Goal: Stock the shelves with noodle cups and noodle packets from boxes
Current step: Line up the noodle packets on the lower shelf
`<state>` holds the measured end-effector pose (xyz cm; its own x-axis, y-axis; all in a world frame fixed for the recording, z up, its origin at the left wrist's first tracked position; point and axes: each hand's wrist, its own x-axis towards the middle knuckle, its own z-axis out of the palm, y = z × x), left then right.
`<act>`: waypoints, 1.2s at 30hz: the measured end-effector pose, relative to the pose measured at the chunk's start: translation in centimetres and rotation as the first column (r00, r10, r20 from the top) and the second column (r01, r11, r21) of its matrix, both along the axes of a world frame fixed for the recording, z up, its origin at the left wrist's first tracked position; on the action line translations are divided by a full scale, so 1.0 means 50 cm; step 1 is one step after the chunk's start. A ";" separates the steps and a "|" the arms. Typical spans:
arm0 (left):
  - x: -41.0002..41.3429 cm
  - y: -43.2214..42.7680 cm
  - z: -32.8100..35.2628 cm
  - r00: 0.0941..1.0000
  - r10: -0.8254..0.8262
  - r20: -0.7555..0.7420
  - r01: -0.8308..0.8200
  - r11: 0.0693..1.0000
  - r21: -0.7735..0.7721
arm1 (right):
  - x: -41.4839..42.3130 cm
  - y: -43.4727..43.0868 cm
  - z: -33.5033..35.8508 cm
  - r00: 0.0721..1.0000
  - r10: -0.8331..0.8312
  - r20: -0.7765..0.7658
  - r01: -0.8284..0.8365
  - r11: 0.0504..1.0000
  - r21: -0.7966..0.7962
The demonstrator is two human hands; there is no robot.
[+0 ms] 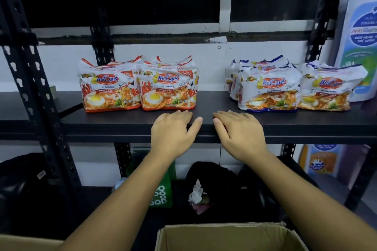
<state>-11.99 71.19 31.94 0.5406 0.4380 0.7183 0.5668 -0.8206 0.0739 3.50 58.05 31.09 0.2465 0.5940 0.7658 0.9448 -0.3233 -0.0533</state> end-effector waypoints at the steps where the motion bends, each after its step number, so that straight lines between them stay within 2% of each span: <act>1: 0.001 -0.001 0.002 1.000 -0.010 0.001 0.010 0.999 -0.031 | -0.002 -0.001 0.001 0.999 -0.015 -0.034 0.014 1.000 -0.024; 5: -0.009 -0.005 0.033 0.985 -0.089 -0.147 0.054 0.973 -0.223 | -0.015 -0.006 0.028 0.977 -0.050 -0.208 0.011 0.983 -0.182; 9: -0.052 -0.010 0.106 0.951 -0.220 -0.217 0.085 0.862 -0.500 | -0.038 -0.028 0.091 0.896 -0.031 -0.443 -0.155 0.913 -0.376; 12: -0.098 -0.028 0.187 0.946 -0.216 -0.243 0.025 0.793 -0.609 | -0.071 -0.052 0.163 0.862 -0.036 -0.505 -0.235 0.855 -0.462; 18: -0.212 -0.087 0.384 0.911 -0.220 -0.349 -0.071 0.751 -0.657 | -0.159 -0.111 0.381 0.798 -0.105 -0.594 -0.316 0.767 -0.559; 24: -0.308 -0.137 0.524 0.884 -0.251 -0.395 -0.097 0.727 -0.680 | -0.228 -0.147 0.557 0.797 -0.119 -0.591 -0.344 0.715 -0.609; 31: -0.349 -0.112 0.570 0.872 -0.248 -0.423 -0.130 0.715 -0.687 | -0.248 -0.148 0.600 0.795 -0.089 -0.600 -0.375 0.706 -0.601; 36: -0.331 -0.068 0.590 0.875 -0.181 -0.448 -0.191 0.722 -0.665 | -0.231 -0.090 0.601 0.812 -0.046 -0.581 -0.402 0.678 -0.616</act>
